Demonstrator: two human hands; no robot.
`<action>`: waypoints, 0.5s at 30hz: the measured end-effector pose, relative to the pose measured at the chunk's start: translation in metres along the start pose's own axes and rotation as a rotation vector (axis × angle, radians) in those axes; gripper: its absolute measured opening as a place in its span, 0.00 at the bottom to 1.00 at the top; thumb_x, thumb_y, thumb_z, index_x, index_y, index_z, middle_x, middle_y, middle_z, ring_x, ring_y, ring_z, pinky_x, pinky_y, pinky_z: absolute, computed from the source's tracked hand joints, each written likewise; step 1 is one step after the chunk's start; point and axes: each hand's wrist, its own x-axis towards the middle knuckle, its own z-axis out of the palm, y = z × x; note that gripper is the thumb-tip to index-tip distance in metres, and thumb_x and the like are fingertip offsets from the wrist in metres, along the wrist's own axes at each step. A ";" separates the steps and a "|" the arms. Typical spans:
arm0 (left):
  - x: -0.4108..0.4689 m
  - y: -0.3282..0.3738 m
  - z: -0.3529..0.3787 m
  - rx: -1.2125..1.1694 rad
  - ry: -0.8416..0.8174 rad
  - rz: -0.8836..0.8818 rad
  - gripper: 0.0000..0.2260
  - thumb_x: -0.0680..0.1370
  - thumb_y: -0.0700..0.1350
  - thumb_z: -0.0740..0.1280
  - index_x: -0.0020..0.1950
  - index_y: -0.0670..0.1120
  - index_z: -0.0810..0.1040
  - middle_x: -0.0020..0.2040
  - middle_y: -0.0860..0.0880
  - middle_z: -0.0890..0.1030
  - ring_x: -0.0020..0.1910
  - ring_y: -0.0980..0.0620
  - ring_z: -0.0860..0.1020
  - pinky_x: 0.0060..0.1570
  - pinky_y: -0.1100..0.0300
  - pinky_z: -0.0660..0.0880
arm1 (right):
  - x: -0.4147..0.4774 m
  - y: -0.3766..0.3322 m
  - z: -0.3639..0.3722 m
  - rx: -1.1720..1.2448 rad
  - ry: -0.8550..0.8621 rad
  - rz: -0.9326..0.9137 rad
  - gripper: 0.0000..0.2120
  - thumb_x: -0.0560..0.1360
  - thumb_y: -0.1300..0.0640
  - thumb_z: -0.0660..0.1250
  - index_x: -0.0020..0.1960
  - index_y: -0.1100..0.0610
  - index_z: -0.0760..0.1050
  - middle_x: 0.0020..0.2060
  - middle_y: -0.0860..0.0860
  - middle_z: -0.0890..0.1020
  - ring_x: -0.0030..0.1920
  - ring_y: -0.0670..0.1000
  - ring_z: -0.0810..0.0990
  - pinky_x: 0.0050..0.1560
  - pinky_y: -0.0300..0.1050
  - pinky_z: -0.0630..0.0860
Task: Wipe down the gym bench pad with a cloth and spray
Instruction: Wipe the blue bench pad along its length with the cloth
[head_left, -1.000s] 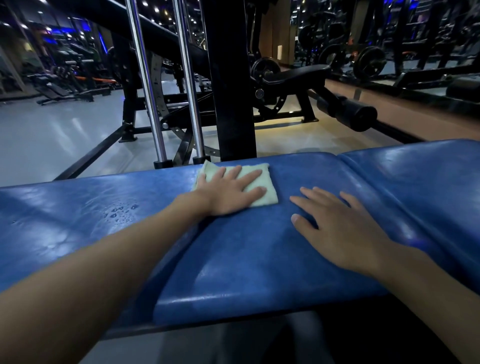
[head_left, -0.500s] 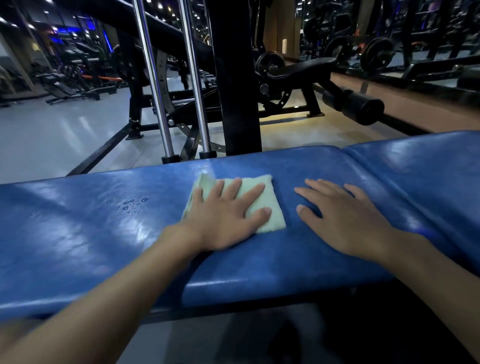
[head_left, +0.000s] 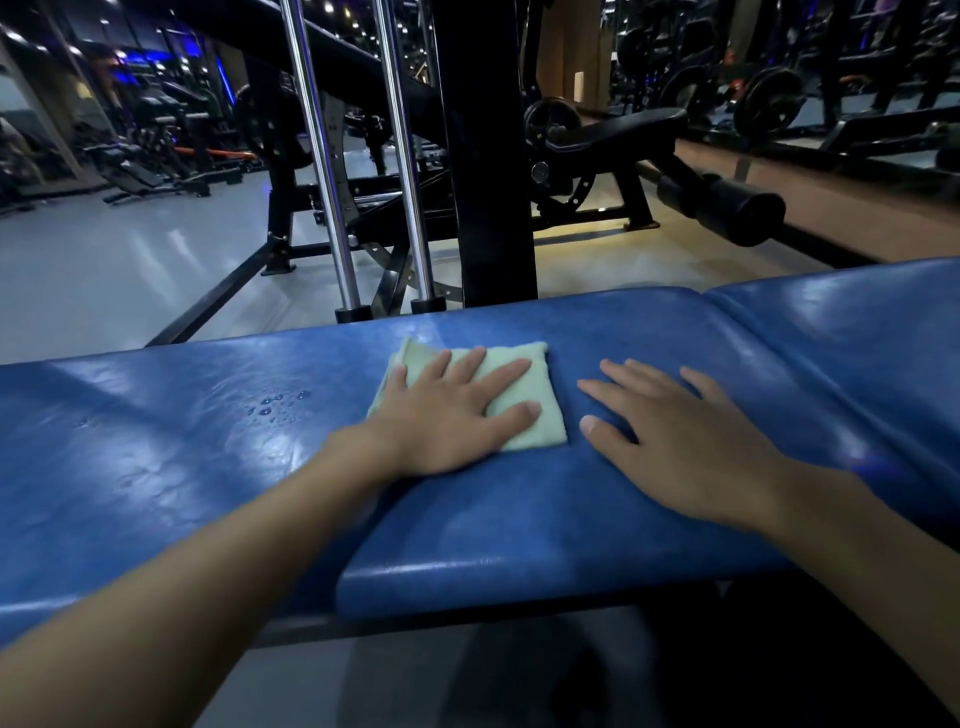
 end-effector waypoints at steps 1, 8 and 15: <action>0.020 -0.007 -0.001 0.007 0.011 -0.011 0.28 0.77 0.73 0.45 0.76 0.72 0.44 0.82 0.54 0.47 0.80 0.48 0.45 0.74 0.35 0.39 | 0.000 0.000 0.000 0.002 0.010 0.001 0.28 0.79 0.37 0.44 0.78 0.41 0.54 0.80 0.41 0.50 0.78 0.41 0.44 0.78 0.53 0.42; 0.113 -0.033 -0.021 -0.028 -0.026 -0.110 0.32 0.72 0.75 0.42 0.77 0.71 0.45 0.82 0.53 0.51 0.80 0.43 0.49 0.72 0.31 0.45 | -0.002 -0.003 0.001 -0.019 0.037 0.015 0.27 0.80 0.38 0.44 0.78 0.40 0.53 0.79 0.41 0.50 0.78 0.40 0.44 0.77 0.51 0.42; 0.043 -0.013 -0.005 0.037 0.019 -0.066 0.34 0.71 0.74 0.38 0.77 0.69 0.44 0.82 0.52 0.51 0.80 0.45 0.49 0.73 0.33 0.46 | -0.001 -0.002 0.000 -0.004 0.025 0.007 0.27 0.80 0.38 0.44 0.78 0.40 0.53 0.80 0.41 0.51 0.78 0.41 0.44 0.77 0.52 0.42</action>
